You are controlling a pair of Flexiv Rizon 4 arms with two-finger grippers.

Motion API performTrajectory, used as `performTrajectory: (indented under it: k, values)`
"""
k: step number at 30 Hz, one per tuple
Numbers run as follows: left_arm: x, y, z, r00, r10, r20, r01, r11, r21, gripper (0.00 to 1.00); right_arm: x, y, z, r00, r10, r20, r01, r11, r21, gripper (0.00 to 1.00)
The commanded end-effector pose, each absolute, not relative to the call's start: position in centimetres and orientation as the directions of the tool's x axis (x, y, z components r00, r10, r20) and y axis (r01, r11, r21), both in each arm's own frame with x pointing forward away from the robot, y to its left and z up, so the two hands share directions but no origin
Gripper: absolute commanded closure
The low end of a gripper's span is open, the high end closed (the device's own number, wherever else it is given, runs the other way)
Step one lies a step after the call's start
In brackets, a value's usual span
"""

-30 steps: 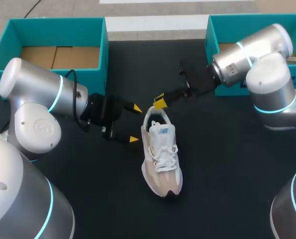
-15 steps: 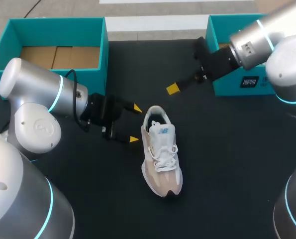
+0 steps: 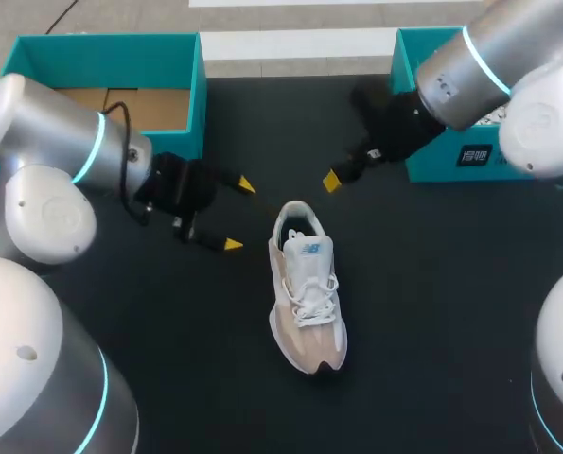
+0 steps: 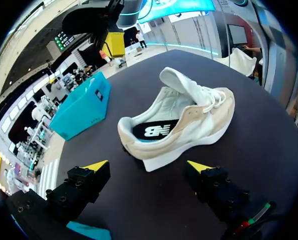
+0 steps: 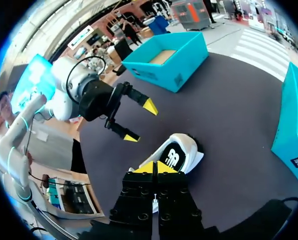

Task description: Take the shoe out of the shoebox, open the shoe tongue, remove and reinsert the insole, then place the shoe into the shoebox

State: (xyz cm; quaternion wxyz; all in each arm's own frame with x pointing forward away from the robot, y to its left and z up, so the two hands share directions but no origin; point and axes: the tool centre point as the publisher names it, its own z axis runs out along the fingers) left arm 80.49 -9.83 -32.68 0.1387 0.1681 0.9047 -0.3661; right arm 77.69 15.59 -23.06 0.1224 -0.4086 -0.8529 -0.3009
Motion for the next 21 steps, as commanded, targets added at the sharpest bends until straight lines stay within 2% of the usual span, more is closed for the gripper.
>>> performTrajectory:
  k: [1, 8, 14, 18, 21]
  values:
    - [79.3, -4.8, -30.0, -0.886, 0.185, -0.426, 0.422, 0.703, -0.573, 0.0, 77.9, 16.0, -22.8, -0.625, 0.7, 0.345, 0.775, 0.506, 0.378, 1.0]
    - [81.8, -0.9, -27.9, -0.877, 0.105, -0.47, 0.375, 0.761, -0.53, 0.0, 77.9, 16.0, -22.8, -0.625, 0.7, 0.345, 0.775, 0.506, 0.378, 1.0]
    - [83.5, 0.8, -27.1, -0.876, 0.081, -0.475, 0.35, 0.786, -0.51, 0.0, 76.9, 16.7, -24.7, -0.439, 0.879, 0.187, 0.866, 0.359, 0.349, 1.0]
    - [84.3, 1.6, -26.8, -0.881, 0.046, -0.471, 0.318, 0.795, -0.517, 0.0, 76.3, 17.9, -26.3, -0.383, 0.904, 0.19, 0.881, 0.296, 0.369, 1.0]
    - [84.8, 1.7, -26.8, -0.882, 0.026, -0.47, 0.295, 0.808, -0.51, 0.0, 76.0, 18.7, -27.7, -0.358, 0.92, 0.161, 0.899, 0.293, 0.325, 1.0]
